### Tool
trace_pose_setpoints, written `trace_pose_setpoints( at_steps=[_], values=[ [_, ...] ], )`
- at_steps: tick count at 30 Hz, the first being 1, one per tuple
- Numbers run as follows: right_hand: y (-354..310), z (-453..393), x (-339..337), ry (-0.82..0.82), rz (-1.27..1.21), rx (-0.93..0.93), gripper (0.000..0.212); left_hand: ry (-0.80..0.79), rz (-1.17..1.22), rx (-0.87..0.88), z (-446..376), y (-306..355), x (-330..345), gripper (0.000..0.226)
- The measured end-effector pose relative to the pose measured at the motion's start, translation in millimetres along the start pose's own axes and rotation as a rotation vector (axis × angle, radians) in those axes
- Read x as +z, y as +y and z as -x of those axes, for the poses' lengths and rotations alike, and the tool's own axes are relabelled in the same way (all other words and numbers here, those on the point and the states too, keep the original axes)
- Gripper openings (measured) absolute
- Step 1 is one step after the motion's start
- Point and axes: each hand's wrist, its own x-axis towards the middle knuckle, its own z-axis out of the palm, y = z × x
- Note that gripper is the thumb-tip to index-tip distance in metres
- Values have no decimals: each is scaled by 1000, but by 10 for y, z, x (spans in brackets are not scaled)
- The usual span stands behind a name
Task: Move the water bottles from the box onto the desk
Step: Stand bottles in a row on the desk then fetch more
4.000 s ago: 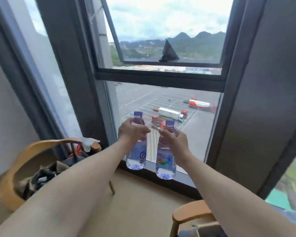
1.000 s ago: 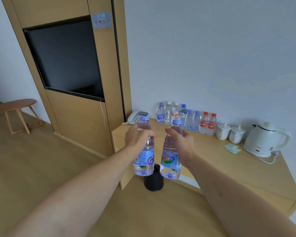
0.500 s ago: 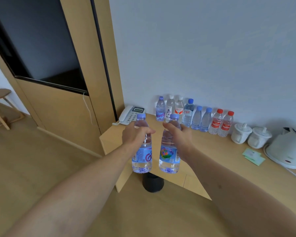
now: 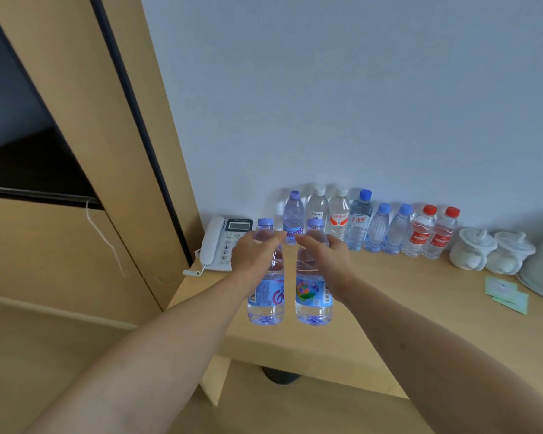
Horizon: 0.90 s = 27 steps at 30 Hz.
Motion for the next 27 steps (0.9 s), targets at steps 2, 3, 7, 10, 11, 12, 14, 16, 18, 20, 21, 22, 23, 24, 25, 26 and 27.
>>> trace_pose_setpoints(
  at_steps=[2, 3, 7, 10, 11, 12, 14, 16, 18, 20, 21, 22, 23, 24, 25, 26, 27],
  values=[
    [37, -155, 138, 26, -4, 4, 35, -46, 0, -7, -269, 11, -73, 42],
    [63, -229, 195, 35, -9, 5, 36, -63, -8, -9, -384, 16, -106, 44],
    [184, -515, 329, 60, -3, 21, 39, -126, -58, -35, -790, -28, -128, 72],
    [272, -765, 376, 84, 14, 41, 39, -150, -85, -15, -1054, -83, -78, 58],
    [299, -858, 387, 89, 26, 50, 38, -158, -88, 2, -1142, -103, -56, 51],
    [322, -953, 396, 91, 38, 62, 37, -163, -84, 17, -1231, -119, -32, 45],
    [348, -1153, 412, 92, 72, 77, 35, -170, -76, 33, -1409, -126, 18, 39],
    [350, -1348, 423, 93, 116, 73, 31, -188, -91, 38, -1582, -107, 68, 39],
    [355, -1529, 421, 94, 151, 66, 33, -198, -167, 64, -1753, -82, 124, 39],
    [364, -1697, 396, 85, 186, 55, 37, -192, -222, 100, -1913, -61, 192, 39],
    [363, -1775, 378, 81, 213, 52, 37, -193, -228, 105, -1996, -47, 229, 39],
    [358, -1848, 355, 85, 247, 52, 38, -200, -226, 100, -2077, -37, 265, 39],
    [348, -1912, 335, 89, 287, 51, 38, -208, -229, 94, -2151, -23, 296, 39],
    [337, -1967, 316, 87, 330, 48, 37, -212, -244, 91, -2219, -12, 321, 38],
    [329, -2014, 298, 79, 376, 46, 37, -213, -264, 91, -2279, -1, 342, 37],
    [323, -2055, 283, 68, 422, 42, 37, -219, -275, 88, -2336, 12, 362, 36],
    [322, -2091, 268, 57, 464, 38, 37, -230, -274, 81, -2387, 25, 380, 34]
  ],
)
